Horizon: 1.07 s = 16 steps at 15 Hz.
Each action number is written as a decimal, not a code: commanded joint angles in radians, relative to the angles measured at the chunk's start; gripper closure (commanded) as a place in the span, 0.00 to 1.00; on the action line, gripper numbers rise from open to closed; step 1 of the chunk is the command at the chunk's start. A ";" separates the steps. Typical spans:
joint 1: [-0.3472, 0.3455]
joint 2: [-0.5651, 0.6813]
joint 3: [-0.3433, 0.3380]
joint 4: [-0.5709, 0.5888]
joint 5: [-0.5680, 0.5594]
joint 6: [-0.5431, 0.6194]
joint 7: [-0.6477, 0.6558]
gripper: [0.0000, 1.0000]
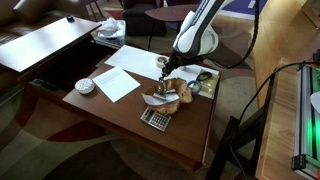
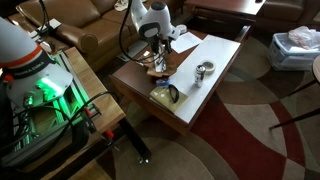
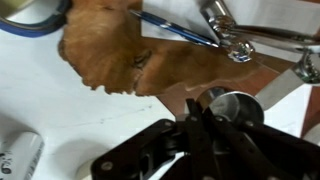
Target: Move the measuring spoon set from the tray to the table
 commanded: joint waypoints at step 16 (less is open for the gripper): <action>0.075 0.120 -0.042 0.266 0.092 0.140 0.167 0.99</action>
